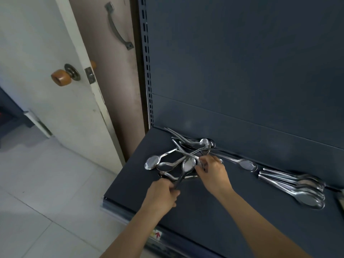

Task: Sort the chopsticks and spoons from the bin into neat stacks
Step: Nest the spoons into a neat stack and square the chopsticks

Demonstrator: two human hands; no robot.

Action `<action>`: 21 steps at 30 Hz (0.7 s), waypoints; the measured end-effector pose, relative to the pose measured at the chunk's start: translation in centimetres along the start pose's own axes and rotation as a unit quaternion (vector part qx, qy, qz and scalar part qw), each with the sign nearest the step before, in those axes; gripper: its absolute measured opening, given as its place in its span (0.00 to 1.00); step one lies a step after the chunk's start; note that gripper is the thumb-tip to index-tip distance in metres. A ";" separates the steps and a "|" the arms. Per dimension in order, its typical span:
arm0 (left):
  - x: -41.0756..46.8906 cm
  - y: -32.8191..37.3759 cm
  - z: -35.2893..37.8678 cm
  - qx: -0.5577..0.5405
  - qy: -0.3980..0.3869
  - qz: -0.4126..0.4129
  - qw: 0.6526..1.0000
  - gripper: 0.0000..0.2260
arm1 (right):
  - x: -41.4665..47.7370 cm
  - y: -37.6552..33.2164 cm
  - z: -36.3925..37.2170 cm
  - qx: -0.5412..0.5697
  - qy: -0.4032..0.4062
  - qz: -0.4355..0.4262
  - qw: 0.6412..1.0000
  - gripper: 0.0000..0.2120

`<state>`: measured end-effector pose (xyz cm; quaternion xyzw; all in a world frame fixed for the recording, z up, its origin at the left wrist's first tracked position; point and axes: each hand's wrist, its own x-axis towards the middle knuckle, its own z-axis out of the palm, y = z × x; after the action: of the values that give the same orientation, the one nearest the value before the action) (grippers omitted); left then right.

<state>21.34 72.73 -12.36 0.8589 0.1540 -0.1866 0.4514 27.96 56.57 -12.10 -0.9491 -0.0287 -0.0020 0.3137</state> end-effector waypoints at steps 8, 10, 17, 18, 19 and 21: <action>-0.8 -2.2 -2.6 -0.048 0.008 -0.003 0.999 0.06 | 0.1 0.1 0.1 0.017 -0.057 0.036 0.998 0.19; -1.1 -2.4 -2.8 -0.047 0.010 0.016 0.999 0.06 | 0.0 -0.3 -0.1 0.042 -0.077 0.037 0.995 0.20; -1.8 -2.3 -3.3 0.065 0.022 0.132 0.989 0.03 | -0.7 -2.5 -1.3 0.119 -0.049 0.000 0.992 0.07; -1.8 -2.1 -3.4 0.075 0.012 0.146 0.986 0.04 | -0.9 -3.1 -1.6 0.133 -0.046 -0.005 0.990 0.06; -1.9 -1.9 -3.4 0.071 -0.003 0.154 0.986 0.06 | -1.0 -3.7 -1.7 0.147 -0.051 -0.013 0.988 0.07; -2.0 -1.4 -3.3 0.054 -0.025 0.162 0.985 0.07 | -1.5 -4.9 -1.4 0.155 -0.074 -0.040 0.984 0.08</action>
<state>19.53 76.05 -10.76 0.8907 -0.0086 -0.1407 0.4322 26.25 59.60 -8.07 -0.8846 -0.0897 0.0607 0.4536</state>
